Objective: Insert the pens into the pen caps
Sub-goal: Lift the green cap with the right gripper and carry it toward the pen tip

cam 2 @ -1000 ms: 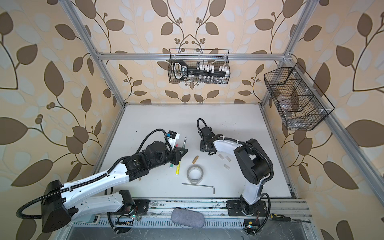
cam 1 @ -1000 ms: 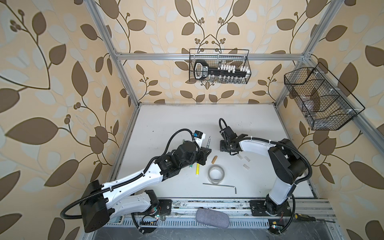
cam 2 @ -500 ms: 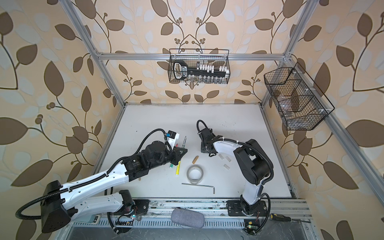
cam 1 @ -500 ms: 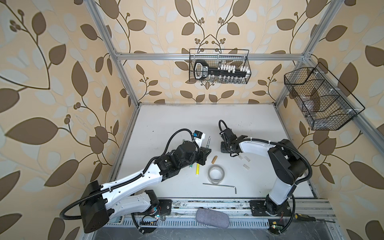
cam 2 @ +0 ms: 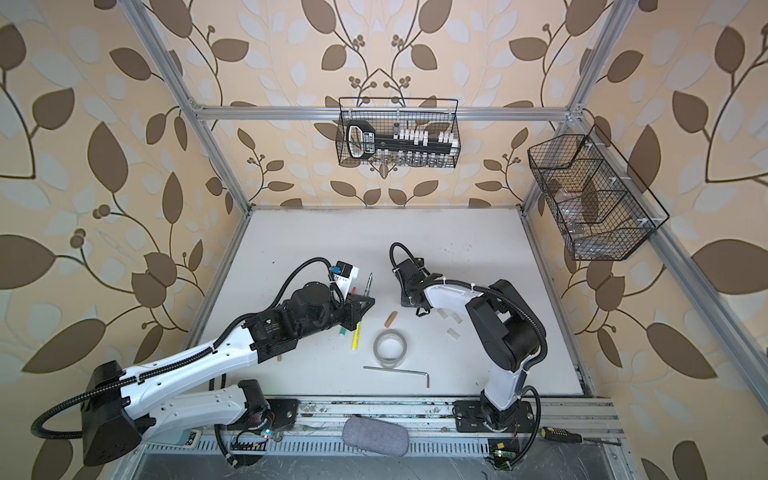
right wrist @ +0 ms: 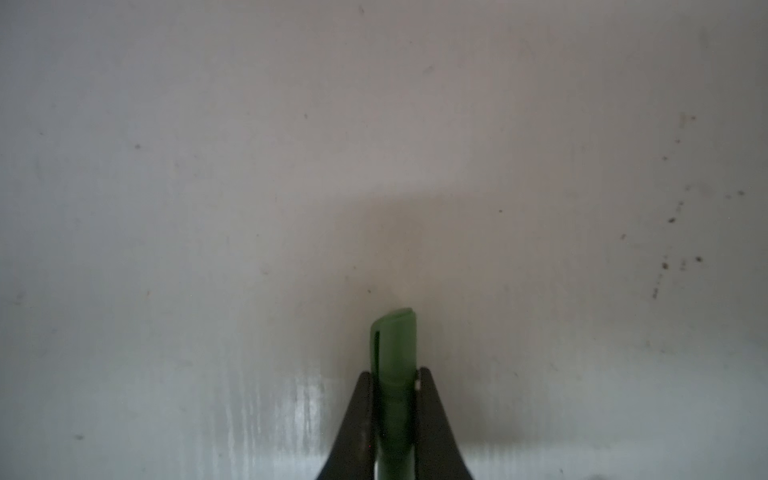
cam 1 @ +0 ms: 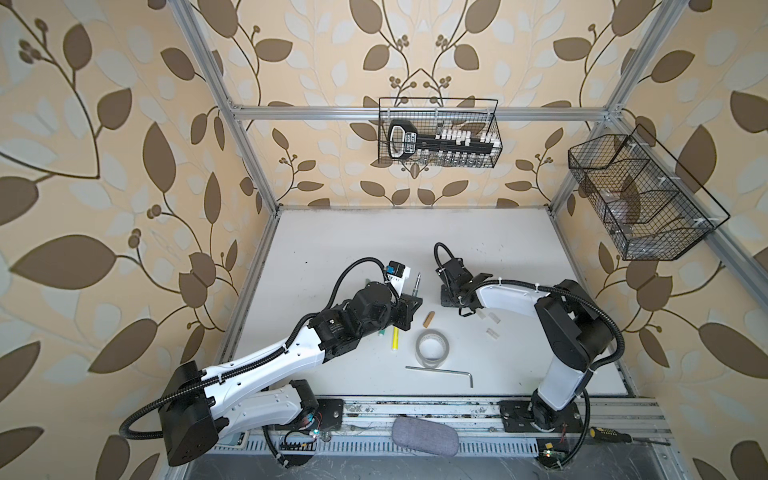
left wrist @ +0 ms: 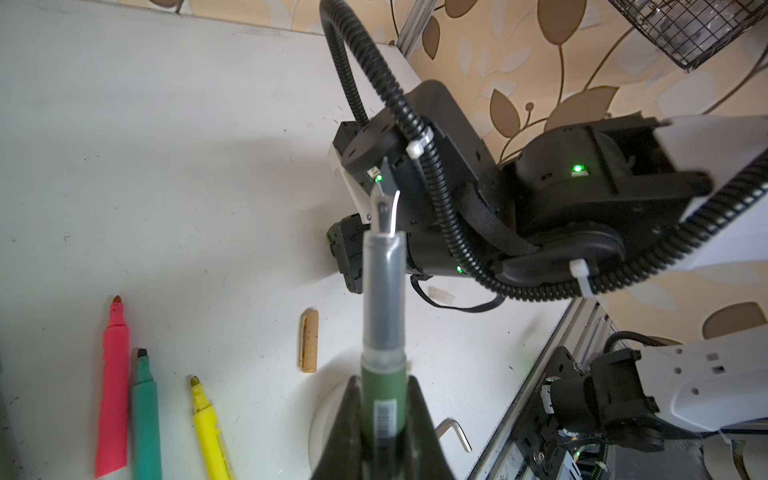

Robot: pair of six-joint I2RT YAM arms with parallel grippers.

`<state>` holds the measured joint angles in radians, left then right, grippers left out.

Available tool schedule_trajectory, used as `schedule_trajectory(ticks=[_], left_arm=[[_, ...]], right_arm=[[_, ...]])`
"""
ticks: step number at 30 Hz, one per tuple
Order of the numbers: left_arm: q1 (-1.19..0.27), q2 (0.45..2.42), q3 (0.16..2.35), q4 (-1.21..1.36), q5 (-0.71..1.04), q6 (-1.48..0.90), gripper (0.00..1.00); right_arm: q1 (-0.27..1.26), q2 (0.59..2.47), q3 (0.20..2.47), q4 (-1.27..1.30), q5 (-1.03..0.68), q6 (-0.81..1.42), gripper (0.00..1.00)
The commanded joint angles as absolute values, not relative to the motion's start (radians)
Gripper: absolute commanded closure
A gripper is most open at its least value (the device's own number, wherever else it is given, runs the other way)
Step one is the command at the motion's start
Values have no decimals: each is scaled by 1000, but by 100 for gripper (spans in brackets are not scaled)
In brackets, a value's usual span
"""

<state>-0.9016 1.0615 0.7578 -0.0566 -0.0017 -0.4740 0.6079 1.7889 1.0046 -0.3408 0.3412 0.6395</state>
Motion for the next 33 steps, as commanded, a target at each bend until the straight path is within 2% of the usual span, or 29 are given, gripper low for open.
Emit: schedule_trajectory(ticks=[1,7,17,24,33], left_arm=[[-896,1051,773,-46,-2,-463,100],[-896,1045,770,-44,-4,-463,100],[-896,1081,757,3,4,-474,100],[-896,1247,786,94,30,-523,100],[-896,1431,855,130,24,-603,100]], right_arm=[[636,1797,1014,-434,438,673,100],[646,1739,984,-379,414,685,100],[568,1583,856,-221,240,737,100],[487,1579,777,-90,104,782,100],[469,1557,766,-54,87,809,100]])
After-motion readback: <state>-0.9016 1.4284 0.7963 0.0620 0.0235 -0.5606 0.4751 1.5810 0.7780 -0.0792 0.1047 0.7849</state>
